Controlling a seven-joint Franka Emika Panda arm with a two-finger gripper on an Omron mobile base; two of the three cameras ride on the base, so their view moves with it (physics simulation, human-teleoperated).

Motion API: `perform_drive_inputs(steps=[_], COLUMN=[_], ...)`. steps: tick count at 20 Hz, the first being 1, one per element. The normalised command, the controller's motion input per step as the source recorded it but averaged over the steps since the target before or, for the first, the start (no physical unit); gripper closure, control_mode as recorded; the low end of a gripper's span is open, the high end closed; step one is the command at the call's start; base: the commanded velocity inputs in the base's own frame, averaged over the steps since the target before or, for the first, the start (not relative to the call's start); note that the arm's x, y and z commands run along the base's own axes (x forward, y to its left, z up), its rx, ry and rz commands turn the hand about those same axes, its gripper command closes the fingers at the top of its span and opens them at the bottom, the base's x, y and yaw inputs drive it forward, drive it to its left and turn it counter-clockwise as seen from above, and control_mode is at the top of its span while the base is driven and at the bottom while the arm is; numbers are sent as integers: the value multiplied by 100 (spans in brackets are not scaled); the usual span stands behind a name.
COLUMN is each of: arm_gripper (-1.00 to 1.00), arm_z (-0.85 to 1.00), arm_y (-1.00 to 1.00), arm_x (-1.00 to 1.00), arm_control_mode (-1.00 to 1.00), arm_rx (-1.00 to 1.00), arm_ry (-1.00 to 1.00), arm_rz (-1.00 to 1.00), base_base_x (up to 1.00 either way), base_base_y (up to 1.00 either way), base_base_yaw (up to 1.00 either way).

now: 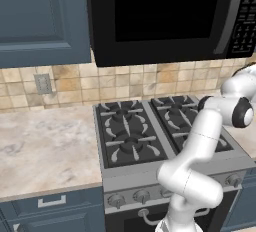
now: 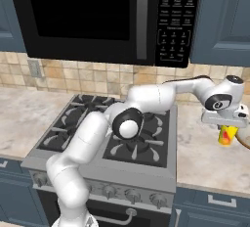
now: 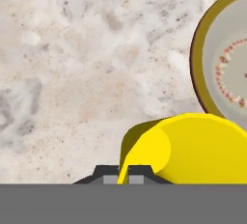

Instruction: Pick the cup and bowl from the counter and place them on the counter next to the sink.

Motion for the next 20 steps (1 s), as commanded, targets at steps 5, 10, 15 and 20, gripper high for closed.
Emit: perform_drive_inputs(steps=[5,10,15,20], arm_gripper=[100,100,100,100], arm_z=[18,2,0,0], arm_y=[28,67,81,39], arm_x=[-32,-20,-16,-64], arm_control_mode=[-100,-100,-100,-100], arm_rx=[0,0,0,0], arm_ry=[-4,-6,-11,-15], arm_rz=[-8,-5,-4,-5], base_base_x=[0,0,0,0], base_base_y=[0,0,0,0], base_base_yaw=[0,0,0,0])
